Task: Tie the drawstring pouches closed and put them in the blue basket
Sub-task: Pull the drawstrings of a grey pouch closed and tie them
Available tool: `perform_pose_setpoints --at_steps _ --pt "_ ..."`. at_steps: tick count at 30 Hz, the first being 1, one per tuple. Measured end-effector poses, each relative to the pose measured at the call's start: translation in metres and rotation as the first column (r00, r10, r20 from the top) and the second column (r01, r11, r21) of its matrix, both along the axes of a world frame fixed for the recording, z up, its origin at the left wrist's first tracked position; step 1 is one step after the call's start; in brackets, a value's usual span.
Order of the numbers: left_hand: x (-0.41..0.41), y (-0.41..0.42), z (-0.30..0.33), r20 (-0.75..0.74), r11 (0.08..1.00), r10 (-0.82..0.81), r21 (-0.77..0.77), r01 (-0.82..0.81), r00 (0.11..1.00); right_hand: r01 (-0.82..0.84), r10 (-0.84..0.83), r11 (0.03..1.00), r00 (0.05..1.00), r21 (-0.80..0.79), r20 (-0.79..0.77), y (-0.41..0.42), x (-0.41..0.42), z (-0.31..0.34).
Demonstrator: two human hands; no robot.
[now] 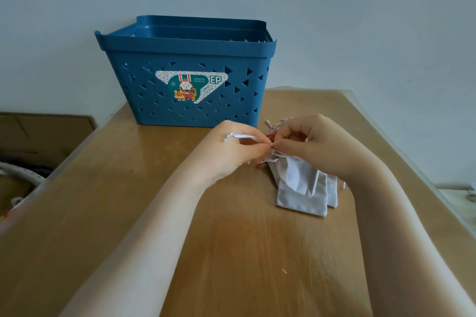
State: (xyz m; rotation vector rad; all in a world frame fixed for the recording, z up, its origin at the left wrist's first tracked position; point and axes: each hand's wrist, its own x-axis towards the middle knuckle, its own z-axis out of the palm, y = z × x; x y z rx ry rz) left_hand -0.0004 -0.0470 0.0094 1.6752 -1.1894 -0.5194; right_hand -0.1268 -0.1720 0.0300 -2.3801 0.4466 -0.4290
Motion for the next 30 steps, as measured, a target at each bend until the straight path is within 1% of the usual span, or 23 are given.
perform_pose_setpoints --at_steps 2,3,5,6,9,11,13,14,17,19,20,23,26,27,28,30 --pt "-0.002 -0.003 -0.002 0.08 0.998 0.051 -0.024 -0.049 0.996 0.001 -0.002 1.0 1.0 -0.023 -0.024 0.004 0.002 0.0" --pt "-0.004 -0.005 -0.002 0.162 0.996 0.085 -0.053 -0.077 0.983 0.003 -0.004 1.0 1.0 -0.029 -0.029 0.005 0.004 0.0" --pt "-0.007 -0.009 -0.004 0.338 0.977 0.176 -0.172 -0.123 0.924 0.007 -0.007 1.0 1.0 -0.003 -0.011 0.009 0.004 0.002" --pt "-0.007 -0.01 -0.005 0.383 0.961 0.222 -0.244 -0.134 0.897 0.011 -0.011 1.0 1.0 0.018 0.007 0.01 0.004 0.003" --pt "-0.005 -0.012 -0.01 0.421 0.901 0.324 -0.41 -0.142 0.847 0.02 -0.026 0.995 0.998 0.101 0.059 0.012 0.002 0.004" --pt "-0.005 -0.012 -0.01 0.442 0.873 0.343 -0.475 -0.108 0.829 0.044 -0.057 0.981 0.996 0.19 0.065 0.012 0.002 0.003" --pt "-0.003 -0.012 -0.009 0.466 0.863 0.32 -0.502 -0.051 0.825 0.08 -0.11 0.942 0.991 0.325 0.074 0.011 0.003 0.001" --pt "-0.002 -0.012 -0.009 0.478 0.86 0.311 -0.509 -0.029 0.822 0.072 -0.113 0.919 0.99 0.387 0.084 0.011 0.004 0.0" --pt "0.001 -0.011 -0.009 0.476 0.847 0.315 -0.532 -0.016 0.821 -0.043 -0.049 0.848 0.986 0.528 0.159 0.015 0.005 0.001" --pt "0.002 -0.01 -0.009 0.494 0.848 0.31 -0.529 -0.002 0.812 -0.057 -0.065 0.823 0.979 0.565 0.193 0.017 0.005 0.001" --pt "0.002 -0.01 -0.009 0.5 0.853 0.297 -0.522 0.01 0.814 -0.035 -0.088 0.833 0.977 0.552 0.194 0.015 0.006 0.001" --pt "0.005 -0.009 -0.008 0.47 0.872 0.221 -0.488 0.043 0.855 0.025 -0.107 0.897 0.981 0.441 0.162 0.012 0.004 0.001" --pt "0.005 -0.007 -0.005 0.414 0.888 0.16 -0.457 0.052 0.896 0.009 -0.107 0.892 0.976 0.452 0.191 0.012 0.003 0.003" --pt "0.003 -0.007 -0.004 0.355 0.896 0.14 -0.443 0.034 0.924 -0.004 -0.109 0.886 0.97 0.464 0.217 0.013 0.004 0.003" --pt "0.001 -0.006 -0.002 0.263 0.906 0.124 -0.423 -0.002 0.957 -0.021 -0.115 0.877 0.961 0.481 0.251 0.013 0.005 0.003" --pt "-0.006 -0.006 0.002 0.012 0.926 0.129 -0.359 -0.116 0.992 -0.052 -0.136 0.851 0.939 0.522 0.316 0.016 0.007 0.003"
